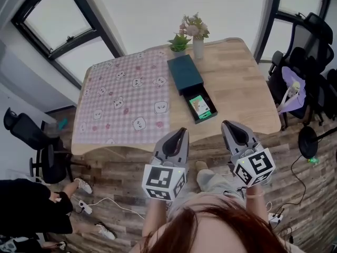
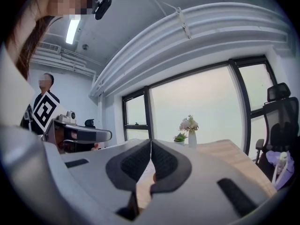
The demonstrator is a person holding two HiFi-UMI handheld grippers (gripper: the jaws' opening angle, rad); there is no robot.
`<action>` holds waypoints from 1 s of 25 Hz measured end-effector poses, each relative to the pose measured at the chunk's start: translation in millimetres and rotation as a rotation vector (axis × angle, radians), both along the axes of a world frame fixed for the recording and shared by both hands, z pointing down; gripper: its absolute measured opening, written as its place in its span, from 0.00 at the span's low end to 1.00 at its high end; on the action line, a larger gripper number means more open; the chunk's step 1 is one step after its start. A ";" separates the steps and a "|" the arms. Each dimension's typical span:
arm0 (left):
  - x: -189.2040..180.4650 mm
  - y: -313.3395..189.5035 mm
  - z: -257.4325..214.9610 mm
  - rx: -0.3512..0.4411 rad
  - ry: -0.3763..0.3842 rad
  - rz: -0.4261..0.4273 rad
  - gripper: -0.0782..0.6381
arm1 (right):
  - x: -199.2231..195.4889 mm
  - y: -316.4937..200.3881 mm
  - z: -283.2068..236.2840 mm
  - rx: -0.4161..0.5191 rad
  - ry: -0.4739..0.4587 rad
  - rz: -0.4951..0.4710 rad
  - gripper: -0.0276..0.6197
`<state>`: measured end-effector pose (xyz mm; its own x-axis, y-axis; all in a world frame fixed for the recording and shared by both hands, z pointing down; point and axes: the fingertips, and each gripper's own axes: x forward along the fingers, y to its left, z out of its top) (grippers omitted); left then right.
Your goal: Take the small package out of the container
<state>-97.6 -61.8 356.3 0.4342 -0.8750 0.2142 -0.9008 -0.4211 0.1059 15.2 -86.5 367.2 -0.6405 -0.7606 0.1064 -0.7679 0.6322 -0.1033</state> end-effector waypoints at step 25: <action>14.8 -135.0 14.3 -0.053 -0.022 -0.064 0.13 | -15.0 -128.5 45.6 -0.108 0.095 -0.180 0.18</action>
<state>-82.8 -196.9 370.6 0.3727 -0.8880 0.2693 -0.9279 -0.3571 0.1067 0.2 -215.0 412.8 -0.7479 -0.6161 0.2471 -0.6534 0.7489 -0.1105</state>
